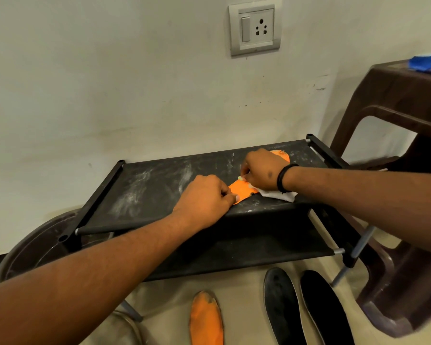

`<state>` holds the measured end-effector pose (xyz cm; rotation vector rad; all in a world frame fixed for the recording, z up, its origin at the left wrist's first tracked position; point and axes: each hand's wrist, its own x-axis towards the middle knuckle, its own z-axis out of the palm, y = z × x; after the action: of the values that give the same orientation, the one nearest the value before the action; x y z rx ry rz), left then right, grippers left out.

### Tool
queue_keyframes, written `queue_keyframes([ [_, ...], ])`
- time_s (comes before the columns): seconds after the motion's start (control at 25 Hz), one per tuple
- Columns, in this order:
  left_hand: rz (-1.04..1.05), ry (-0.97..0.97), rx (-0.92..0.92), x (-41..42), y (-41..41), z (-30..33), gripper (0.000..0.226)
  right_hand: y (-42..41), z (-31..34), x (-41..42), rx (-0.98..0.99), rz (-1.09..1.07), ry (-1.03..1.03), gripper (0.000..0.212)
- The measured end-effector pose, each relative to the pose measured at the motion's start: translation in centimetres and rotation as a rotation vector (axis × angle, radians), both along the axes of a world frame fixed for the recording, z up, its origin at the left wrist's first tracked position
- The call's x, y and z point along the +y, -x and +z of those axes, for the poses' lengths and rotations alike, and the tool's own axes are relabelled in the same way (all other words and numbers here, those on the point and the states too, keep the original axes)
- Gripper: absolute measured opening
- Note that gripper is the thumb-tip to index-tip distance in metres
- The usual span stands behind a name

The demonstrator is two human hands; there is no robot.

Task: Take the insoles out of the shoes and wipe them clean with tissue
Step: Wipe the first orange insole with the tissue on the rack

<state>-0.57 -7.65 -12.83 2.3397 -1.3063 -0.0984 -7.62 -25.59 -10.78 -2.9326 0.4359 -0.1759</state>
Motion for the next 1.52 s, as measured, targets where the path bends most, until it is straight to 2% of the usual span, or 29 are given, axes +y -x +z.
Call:
queue_keyframes([
  [0.12,-0.003,-0.011,-0.006,0.1,0.4,0.4,0.025,2.4,1.0,1.5,0.067,0.119,-0.129,0.015],
  [0.24,-0.004,-0.009,-0.011,0.1,0.6,0.8,0.024,3.8,2.0,1.1,0.147,0.182,-0.132,0.011],
  [0.32,-0.006,-0.02,-0.022,-0.4,0.6,1.2,0.024,4.1,2.2,-0.5,0.146,0.094,-0.104,0.012],
  [0.48,-0.022,-0.039,-0.033,-2.0,1.0,1.5,0.029,3.7,1.1,-2.1,0.068,-0.14,0.085,0.019],
  [0.68,-0.002,0.008,-0.019,-2.1,0.8,0.9,0.028,3.8,0.6,1.7,0.077,0.098,-0.039,0.018],
  [0.76,-0.012,0.015,-0.027,-1.9,0.8,0.9,0.03,4.0,1.0,0.6,0.087,0.063,0.077,0.018],
  [0.88,-0.012,0.038,-0.011,-1.7,1.1,0.8,0.032,4.1,1.4,-2.4,0.139,-0.126,0.198,0.017],
  [0.96,-0.005,0.049,-0.019,-1.8,1.1,0.7,0.032,3.9,1.4,-2.5,0.113,-0.168,0.171,0.014],
  [1.04,-0.001,0.055,-0.028,-1.8,1.1,0.6,0.032,3.4,1.0,-0.6,0.061,-0.096,0.075,0.014],
  [1.16,0.005,0.048,-0.04,-1.6,1.0,0.5,0.028,3.6,0.5,1.4,0.09,0.015,-0.095,0.017],
  [1.36,0.01,0.062,-0.006,-1.6,1.0,0.2,0.028,2.9,0.6,-1.7,0.046,-0.228,0.099,0.014],
  [1.52,0.012,0.04,-0.027,-1.7,0.9,0.2,0.025,2.2,-0.4,1.8,0.04,-0.044,0.028,0.016],
])
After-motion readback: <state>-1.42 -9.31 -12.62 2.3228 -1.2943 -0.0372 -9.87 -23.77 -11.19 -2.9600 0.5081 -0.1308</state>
